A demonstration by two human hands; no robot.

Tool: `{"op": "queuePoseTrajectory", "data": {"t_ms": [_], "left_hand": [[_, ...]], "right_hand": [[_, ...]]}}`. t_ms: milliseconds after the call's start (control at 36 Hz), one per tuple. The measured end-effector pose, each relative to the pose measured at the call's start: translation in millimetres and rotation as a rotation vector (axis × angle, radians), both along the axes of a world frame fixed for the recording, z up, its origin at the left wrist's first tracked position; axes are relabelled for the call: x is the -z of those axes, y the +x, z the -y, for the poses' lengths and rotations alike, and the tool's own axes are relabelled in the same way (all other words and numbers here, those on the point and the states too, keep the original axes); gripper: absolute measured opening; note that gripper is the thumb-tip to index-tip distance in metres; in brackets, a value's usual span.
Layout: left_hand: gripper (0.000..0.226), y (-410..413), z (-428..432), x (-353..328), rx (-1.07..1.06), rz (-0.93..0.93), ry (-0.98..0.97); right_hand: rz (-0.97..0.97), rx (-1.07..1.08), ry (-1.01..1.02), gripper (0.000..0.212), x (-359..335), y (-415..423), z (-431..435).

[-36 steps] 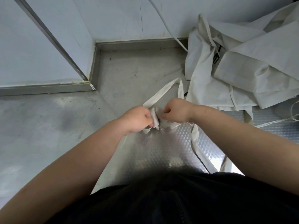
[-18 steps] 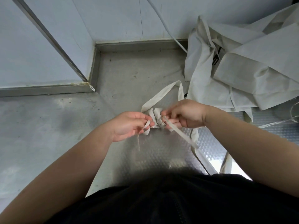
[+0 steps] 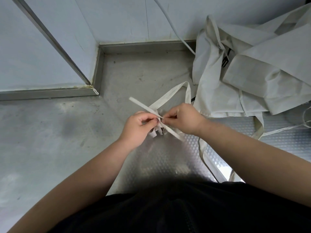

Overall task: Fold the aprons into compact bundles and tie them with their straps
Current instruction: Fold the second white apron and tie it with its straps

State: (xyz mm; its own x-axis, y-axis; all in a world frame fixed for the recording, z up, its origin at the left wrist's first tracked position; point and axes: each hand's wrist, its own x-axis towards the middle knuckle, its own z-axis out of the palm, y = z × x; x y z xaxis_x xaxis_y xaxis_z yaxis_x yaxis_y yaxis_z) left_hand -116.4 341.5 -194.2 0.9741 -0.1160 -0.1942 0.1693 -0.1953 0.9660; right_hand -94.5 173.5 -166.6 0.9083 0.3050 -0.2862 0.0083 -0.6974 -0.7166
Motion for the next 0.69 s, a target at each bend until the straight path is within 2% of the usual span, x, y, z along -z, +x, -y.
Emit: {"op": "queuePoseTrajectory", "data": {"t_ms": [139,361,444,611,694], "left_hand": [[0.031,-1.6,5.0,0.3,-0.021,-0.06,-0.115],[0.028,-1.3,3.7,2.4,-0.023,-0.103,-0.168],[0.026,-2.5,4.3,2.5,-0.038,-0.098,-0.149],[0.032,-1.2,4.2,2.4,0.029,-0.105,-0.118],[0.033,-1.4,6.5,0.9,0.06,-0.113,-0.116]], "right_hand": [[-0.049,0.075,0.176,0.012,3.8,-5.7,0.7],[-0.04,-0.036,0.058,0.014,1.7,-2.2,0.4],[-0.062,-0.043,0.087,0.015,2.8,-3.6,0.8],[-0.118,0.015,0.157,0.027,0.3,-5.8,3.7],[-0.101,-0.029,0.11,0.037,-0.4,-6.5,3.6]]}}
